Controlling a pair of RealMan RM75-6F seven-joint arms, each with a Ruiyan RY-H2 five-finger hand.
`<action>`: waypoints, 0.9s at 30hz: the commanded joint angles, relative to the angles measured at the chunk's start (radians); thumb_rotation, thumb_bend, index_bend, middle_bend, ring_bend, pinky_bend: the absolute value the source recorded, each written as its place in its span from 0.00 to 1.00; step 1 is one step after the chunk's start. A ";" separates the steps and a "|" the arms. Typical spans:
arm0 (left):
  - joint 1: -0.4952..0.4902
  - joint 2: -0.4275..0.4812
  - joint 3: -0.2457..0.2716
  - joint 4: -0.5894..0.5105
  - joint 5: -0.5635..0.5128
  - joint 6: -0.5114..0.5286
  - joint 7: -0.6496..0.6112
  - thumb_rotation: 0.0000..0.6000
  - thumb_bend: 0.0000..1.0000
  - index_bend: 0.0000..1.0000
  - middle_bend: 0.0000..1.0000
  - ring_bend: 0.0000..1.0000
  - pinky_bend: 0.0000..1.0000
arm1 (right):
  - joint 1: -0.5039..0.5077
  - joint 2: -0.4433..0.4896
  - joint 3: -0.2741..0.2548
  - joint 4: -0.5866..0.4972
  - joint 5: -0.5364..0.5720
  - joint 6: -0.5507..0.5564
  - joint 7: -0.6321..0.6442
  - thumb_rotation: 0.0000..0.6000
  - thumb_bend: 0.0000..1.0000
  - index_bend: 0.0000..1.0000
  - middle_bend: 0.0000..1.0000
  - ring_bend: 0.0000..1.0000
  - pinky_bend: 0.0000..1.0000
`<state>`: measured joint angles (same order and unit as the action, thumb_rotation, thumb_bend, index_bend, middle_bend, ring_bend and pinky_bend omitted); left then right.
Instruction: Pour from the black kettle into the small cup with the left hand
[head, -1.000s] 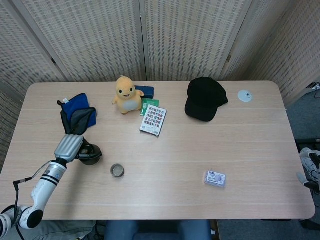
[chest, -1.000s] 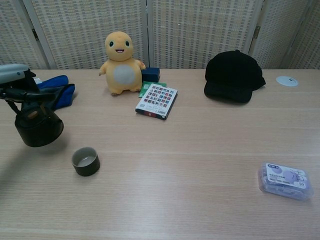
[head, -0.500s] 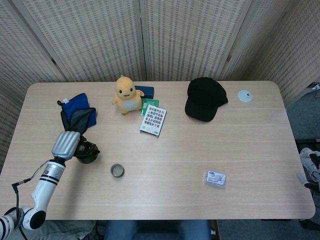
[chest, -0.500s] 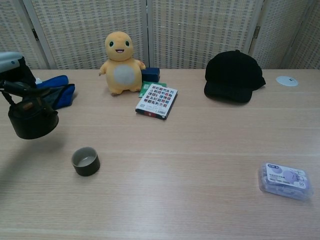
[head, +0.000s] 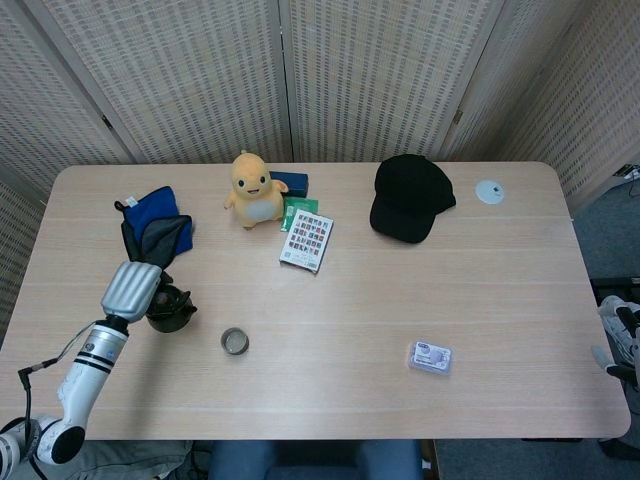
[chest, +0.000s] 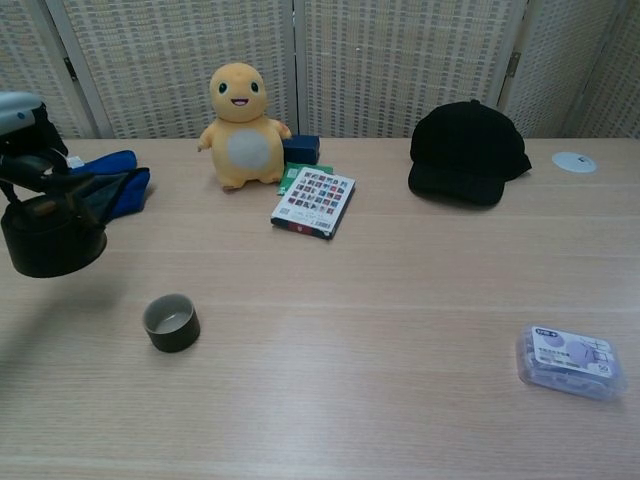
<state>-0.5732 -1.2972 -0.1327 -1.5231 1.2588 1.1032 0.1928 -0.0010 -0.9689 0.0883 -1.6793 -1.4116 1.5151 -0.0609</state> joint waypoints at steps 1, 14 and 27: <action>0.003 0.004 0.004 -0.008 0.018 0.012 0.008 0.58 0.33 1.00 1.00 0.96 0.41 | 0.000 -0.001 -0.001 0.001 0.000 -0.001 0.001 1.00 0.17 0.38 0.38 0.31 0.38; 0.006 0.013 0.015 -0.060 0.054 0.025 0.046 0.58 0.33 1.00 1.00 0.96 0.47 | -0.009 0.000 -0.004 0.003 -0.001 0.007 0.008 1.00 0.17 0.38 0.38 0.31 0.38; -0.015 -0.027 0.028 -0.089 0.094 0.014 0.110 0.56 0.33 1.00 1.00 0.96 0.47 | -0.006 0.004 0.003 0.013 -0.016 0.021 0.015 1.00 0.17 0.38 0.38 0.31 0.38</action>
<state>-0.5838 -1.3176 -0.1067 -1.6123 1.3449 1.1198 0.2967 -0.0079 -0.9653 0.0881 -1.6673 -1.4242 1.5305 -0.0439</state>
